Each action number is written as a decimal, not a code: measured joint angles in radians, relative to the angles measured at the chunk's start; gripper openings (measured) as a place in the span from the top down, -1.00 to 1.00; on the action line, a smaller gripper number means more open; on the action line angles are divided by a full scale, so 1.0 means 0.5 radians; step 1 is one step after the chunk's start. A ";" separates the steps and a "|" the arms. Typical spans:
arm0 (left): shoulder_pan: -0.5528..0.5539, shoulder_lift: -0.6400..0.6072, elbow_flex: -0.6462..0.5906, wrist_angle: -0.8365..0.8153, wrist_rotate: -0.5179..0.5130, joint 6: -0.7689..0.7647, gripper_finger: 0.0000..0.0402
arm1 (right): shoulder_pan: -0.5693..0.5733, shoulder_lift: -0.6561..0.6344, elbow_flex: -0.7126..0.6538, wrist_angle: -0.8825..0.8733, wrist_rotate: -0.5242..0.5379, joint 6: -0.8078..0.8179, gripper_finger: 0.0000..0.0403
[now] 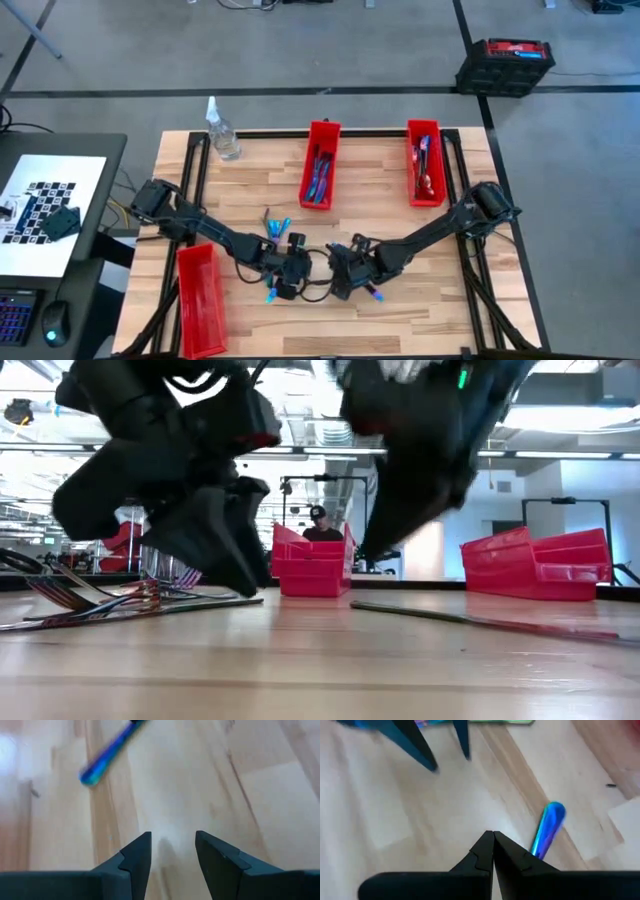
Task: Sort silverware
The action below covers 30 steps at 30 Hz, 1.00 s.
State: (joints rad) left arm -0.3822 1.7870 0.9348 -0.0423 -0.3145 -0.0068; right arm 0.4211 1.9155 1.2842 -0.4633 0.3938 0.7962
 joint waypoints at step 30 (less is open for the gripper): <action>0.110 0.650 0.910 0.159 0.082 0.150 0.30 | 0.275 -0.622 -0.860 0.169 -0.274 0.860 1.00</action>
State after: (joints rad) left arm -0.3272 2.1122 1.3897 0.0373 -0.2737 0.0682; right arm 0.5585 1.6044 0.8540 -0.3787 0.2567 1.2261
